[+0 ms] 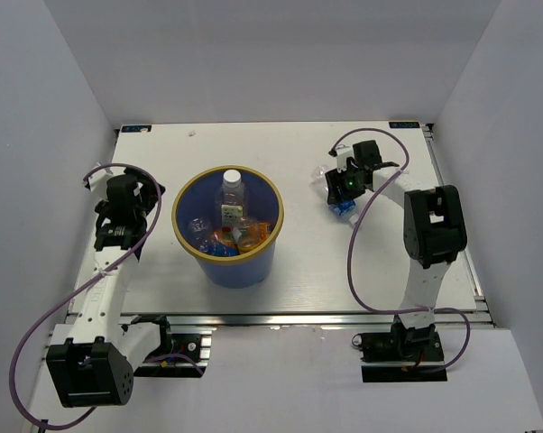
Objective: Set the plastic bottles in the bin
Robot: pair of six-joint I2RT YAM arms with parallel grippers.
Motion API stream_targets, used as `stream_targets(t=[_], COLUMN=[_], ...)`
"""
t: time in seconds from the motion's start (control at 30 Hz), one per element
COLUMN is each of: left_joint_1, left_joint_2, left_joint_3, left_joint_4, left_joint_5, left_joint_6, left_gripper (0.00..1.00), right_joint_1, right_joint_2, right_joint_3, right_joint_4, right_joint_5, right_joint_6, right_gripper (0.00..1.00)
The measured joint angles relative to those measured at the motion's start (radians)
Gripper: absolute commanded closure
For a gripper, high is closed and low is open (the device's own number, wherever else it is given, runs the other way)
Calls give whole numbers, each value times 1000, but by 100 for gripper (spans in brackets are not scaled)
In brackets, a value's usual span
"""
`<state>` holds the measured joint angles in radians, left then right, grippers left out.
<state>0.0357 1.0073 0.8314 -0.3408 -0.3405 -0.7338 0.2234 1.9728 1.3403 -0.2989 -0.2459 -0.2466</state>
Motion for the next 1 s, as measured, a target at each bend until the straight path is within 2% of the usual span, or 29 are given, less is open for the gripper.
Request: stream_targets(t=[0.03,0.07,0.2,0.4,0.5,0.63,0.77,1.0], left_joint_1=[0,0,0,0,0,0,0,0], left_joint_2=[0,0,-6,-34,-44,-47,-48,-52], left_joint_3=[0,0,0,0,0,0,0,0], left_joint_4=[0,0,-7,-11,-10,-10,-10,-11], left_joint_5=[0,-1,-3,-3,-3,3,11,9], left_joint_6=[0,0,0,0,0,0,0,0], left_gripper=[2,2,2,2,2,2,2,2], right_joint_1=[2,2,2,10,41,235,475,638], right_joint_2=[-8,-13,-105,-343,-472,-586,-592,-459], right_joint_3=[5,6,6,34,64,128,219,407], right_joint_4=[0,1,-1,4,18,20,-9,-97], right_joint_5=[-13,-24,-100,-250,-336,-359,-380,-331], right_joint_6=[5,3,26,64,69,-9,-105,-211], right_gripper=[72,77,79,76,69,65,60,46])
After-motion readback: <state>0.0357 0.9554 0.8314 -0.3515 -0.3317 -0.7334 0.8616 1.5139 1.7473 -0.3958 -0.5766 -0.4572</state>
